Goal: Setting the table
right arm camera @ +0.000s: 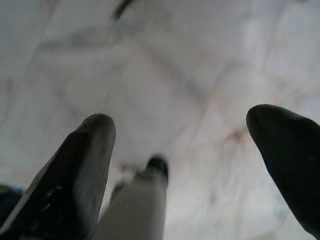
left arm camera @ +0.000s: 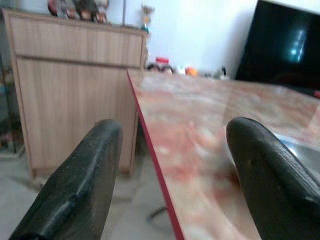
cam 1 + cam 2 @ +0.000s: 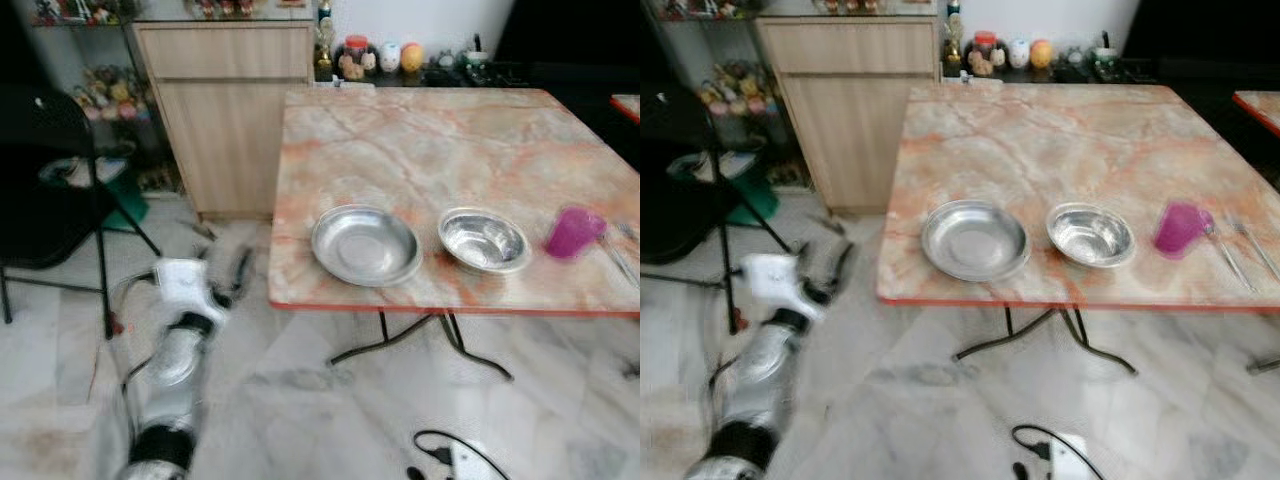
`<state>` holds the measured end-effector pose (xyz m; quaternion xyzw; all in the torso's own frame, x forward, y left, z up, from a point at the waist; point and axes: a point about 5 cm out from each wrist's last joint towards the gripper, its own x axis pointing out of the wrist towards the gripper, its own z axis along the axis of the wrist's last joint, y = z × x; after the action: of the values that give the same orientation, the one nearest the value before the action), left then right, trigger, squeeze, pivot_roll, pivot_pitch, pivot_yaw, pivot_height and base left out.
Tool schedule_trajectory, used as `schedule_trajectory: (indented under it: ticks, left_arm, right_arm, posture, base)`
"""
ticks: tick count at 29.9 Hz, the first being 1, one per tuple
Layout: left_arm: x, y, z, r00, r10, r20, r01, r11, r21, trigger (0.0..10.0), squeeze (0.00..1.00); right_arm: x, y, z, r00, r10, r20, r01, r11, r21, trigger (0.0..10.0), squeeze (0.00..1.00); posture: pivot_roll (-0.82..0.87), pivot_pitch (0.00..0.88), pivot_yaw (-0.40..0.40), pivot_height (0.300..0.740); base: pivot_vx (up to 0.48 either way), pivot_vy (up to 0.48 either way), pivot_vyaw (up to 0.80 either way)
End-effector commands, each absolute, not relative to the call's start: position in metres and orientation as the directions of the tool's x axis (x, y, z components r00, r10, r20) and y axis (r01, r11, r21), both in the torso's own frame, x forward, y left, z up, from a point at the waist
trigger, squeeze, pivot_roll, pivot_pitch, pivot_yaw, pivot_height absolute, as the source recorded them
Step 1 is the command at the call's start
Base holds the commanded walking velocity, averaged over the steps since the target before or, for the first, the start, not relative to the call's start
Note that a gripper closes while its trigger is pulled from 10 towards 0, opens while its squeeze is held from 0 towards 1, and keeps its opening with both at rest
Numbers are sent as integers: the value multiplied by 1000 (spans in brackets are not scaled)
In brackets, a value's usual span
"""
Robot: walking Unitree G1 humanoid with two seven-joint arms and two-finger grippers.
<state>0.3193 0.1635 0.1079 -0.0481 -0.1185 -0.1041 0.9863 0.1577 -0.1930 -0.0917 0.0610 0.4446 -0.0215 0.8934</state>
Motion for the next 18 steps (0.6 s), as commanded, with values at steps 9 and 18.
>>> schedule_trajectory:
  ticks: [9,18]
  left_arm:
    - [320,168,108,958,-188,216,206,976,-64,10000,0]
    - [321,167,108,965,-161,206,184,978,-101,10000,0]
  right_arm:
    - [156,-186,-93,600,36,-799,83,991,106,10000,0]
    - [156,-185,-93,600,39,-799,80,991,108,10000,0]
  posture:
    - [79,0,-46,740]
    - [81,0,-46,740]
  base:
    - [280,0,0]
    - [0,0,0]
